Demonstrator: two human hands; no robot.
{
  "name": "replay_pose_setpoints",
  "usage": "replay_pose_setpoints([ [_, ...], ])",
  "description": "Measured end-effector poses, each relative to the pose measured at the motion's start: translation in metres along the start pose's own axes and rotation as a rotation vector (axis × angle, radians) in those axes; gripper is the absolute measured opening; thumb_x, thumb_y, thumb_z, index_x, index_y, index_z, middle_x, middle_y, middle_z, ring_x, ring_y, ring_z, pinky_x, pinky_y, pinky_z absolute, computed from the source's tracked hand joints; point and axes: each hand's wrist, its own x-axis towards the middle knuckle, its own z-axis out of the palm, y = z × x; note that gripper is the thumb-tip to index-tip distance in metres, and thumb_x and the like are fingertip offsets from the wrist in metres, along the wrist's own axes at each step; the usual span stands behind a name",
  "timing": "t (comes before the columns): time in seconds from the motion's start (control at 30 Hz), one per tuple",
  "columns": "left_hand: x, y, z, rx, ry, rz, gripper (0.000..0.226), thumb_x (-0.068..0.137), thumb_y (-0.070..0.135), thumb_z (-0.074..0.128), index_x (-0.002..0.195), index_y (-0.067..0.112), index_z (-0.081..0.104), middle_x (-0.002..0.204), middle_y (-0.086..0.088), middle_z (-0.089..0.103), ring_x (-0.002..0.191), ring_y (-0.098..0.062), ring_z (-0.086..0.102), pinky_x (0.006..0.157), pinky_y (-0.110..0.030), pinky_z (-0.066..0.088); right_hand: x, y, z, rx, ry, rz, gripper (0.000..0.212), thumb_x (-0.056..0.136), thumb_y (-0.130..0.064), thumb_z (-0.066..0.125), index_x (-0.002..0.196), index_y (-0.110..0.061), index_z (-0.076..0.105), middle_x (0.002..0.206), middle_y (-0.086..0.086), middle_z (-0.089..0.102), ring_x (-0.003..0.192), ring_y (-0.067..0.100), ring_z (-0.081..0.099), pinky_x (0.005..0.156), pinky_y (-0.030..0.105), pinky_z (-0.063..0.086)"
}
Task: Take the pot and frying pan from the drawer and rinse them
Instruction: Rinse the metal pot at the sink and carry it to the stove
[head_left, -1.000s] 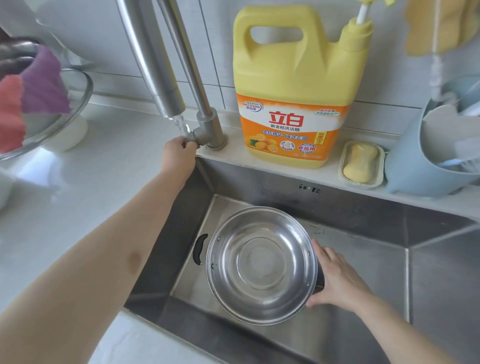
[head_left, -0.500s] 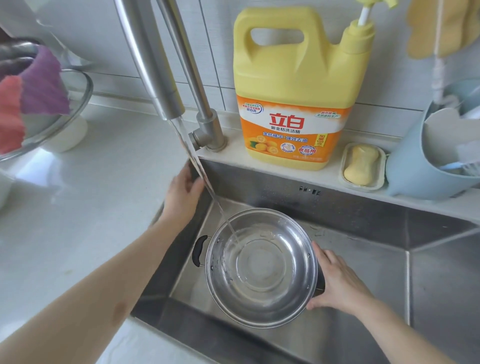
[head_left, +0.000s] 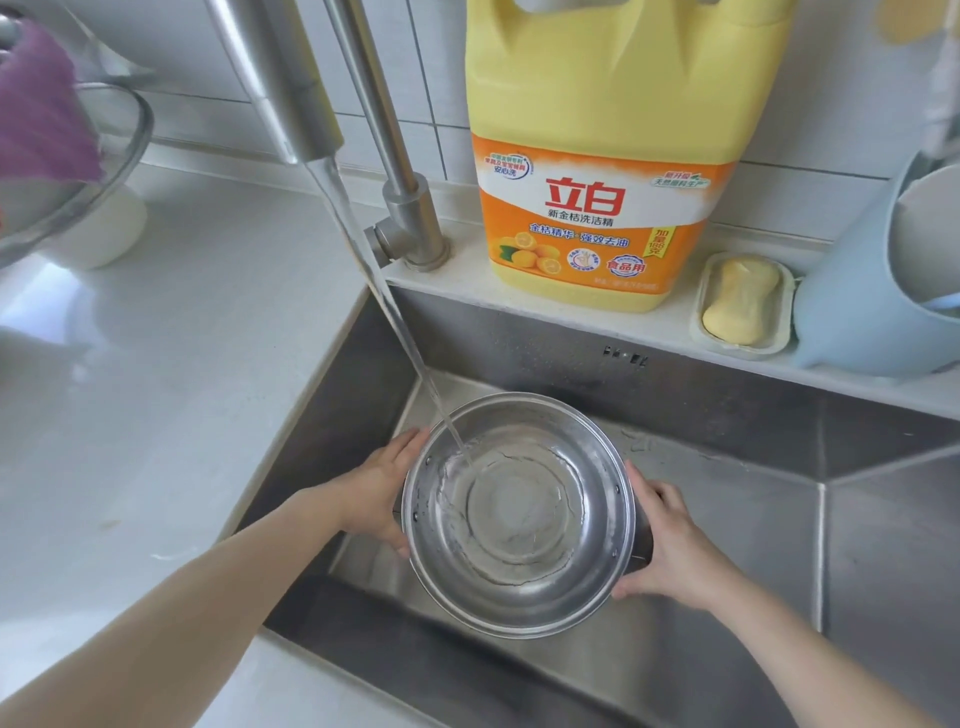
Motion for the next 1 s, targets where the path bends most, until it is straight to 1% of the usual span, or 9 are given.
replay_pose_setpoints([
  [0.17,0.004,-0.004,0.004,0.034,-0.022,0.003,0.159,0.052,0.043,0.093,0.142,0.040,-0.037,0.159,0.006,-0.004,0.150,-0.029,-0.002,0.122,-0.048,0.015,0.003,0.003,0.003,0.060,-0.010,0.013,0.153,0.031,-0.049,0.091,0.137,-0.071,-0.016,0.123,-0.026,0.018,0.097,-0.010,0.045,0.092,0.018,0.043],
  [0.3,0.002,-0.006,0.006,0.015,-0.013,0.009,0.160,0.051,0.043,0.094,0.132,0.048,-0.043,0.156,0.006,0.003,0.149,-0.029,0.002,0.120,-0.049,0.020,0.005,0.004,0.003,0.053,-0.020,-0.007,0.153,0.031,-0.050,0.091,0.140,-0.069,-0.015,0.121,-0.026,0.018,0.102,-0.011,0.043,0.096,0.020,0.043],
  [0.43,-0.004,0.000,0.005,-0.013,-0.021,0.022,0.160,0.048,0.045,0.095,0.133,0.050,-0.041,0.147,0.006,0.016,0.144,-0.024,0.014,0.119,-0.043,0.025,0.005,0.005,-0.002,0.041,-0.037,0.000,0.152,0.031,-0.048,0.091,0.136,-0.073,-0.015,0.118,-0.025,0.019,0.097,-0.011,0.043,0.092,0.012,0.040],
  [0.5,-0.009,0.005,-0.005,-0.003,-0.070,0.016,0.161,0.047,0.048,0.094,0.139,0.046,-0.038,0.146,0.008,0.017,0.145,-0.022,0.015,0.119,-0.039,0.024,0.001,0.004,-0.009,0.037,-0.059,0.008,0.151,0.031,-0.048,0.092,0.134,-0.074,-0.016,0.121,-0.023,0.020,0.104,-0.009,0.043,0.086,0.003,0.037],
  [0.6,-0.023,0.016,-0.036,0.064,-0.170,-0.009,0.158,0.047,0.050,0.093,0.147,0.042,-0.029,0.148,0.007,0.018,0.145,-0.023,0.018,0.117,-0.038,0.028,-0.010,-0.004,-0.023,0.068,-0.114,0.011,0.148,0.036,-0.044,0.093,0.134,-0.075,-0.013,0.127,-0.017,0.027,0.113,-0.009,0.043,0.086,0.002,0.036],
  [0.7,-0.047,0.031,-0.079,0.131,-0.200,-0.001,0.155,0.047,0.052,0.093,0.150,0.042,-0.023,0.126,0.010,0.028,0.135,-0.021,0.032,0.112,-0.042,0.036,-0.026,-0.024,-0.029,0.142,-0.142,-0.016,0.140,0.042,-0.033,0.093,0.130,-0.077,-0.007,0.129,-0.016,0.032,0.105,-0.020,0.045,0.079,0.001,0.042],
  [0.83,-0.089,0.050,-0.134,0.240,-0.096,0.045,0.153,0.046,0.054,0.092,0.151,0.041,-0.019,0.113,0.011,0.030,0.114,-0.013,0.036,0.102,-0.035,0.040,-0.047,-0.054,-0.019,0.248,-0.045,-0.079,0.141,0.040,-0.027,0.093,0.134,-0.079,0.002,0.132,-0.021,0.032,0.110,-0.021,0.042,0.083,0.003,0.043],
  [0.9,-0.110,0.052,-0.151,0.299,0.016,0.071,0.154,0.042,0.057,0.090,0.149,0.044,-0.021,0.111,0.014,0.028,0.108,-0.008,0.031,0.097,-0.032,0.041,-0.055,-0.069,-0.014,0.297,0.050,-0.114,0.146,0.037,-0.028,0.095,0.139,-0.074,0.002,0.133,-0.024,0.031,0.114,-0.023,0.038,0.082,0.001,0.041],
  [1.0,-0.139,0.048,-0.161,0.359,0.238,0.091,0.154,0.036,0.063,0.084,0.145,0.050,-0.025,0.111,0.017,0.026,0.104,-0.005,0.028,0.085,-0.025,0.040,-0.064,-0.096,-0.023,0.253,0.198,-0.172,0.150,0.034,-0.033,0.096,0.143,-0.069,-0.001,0.127,-0.033,0.026,0.107,-0.023,0.039,0.078,-0.004,0.037],
])
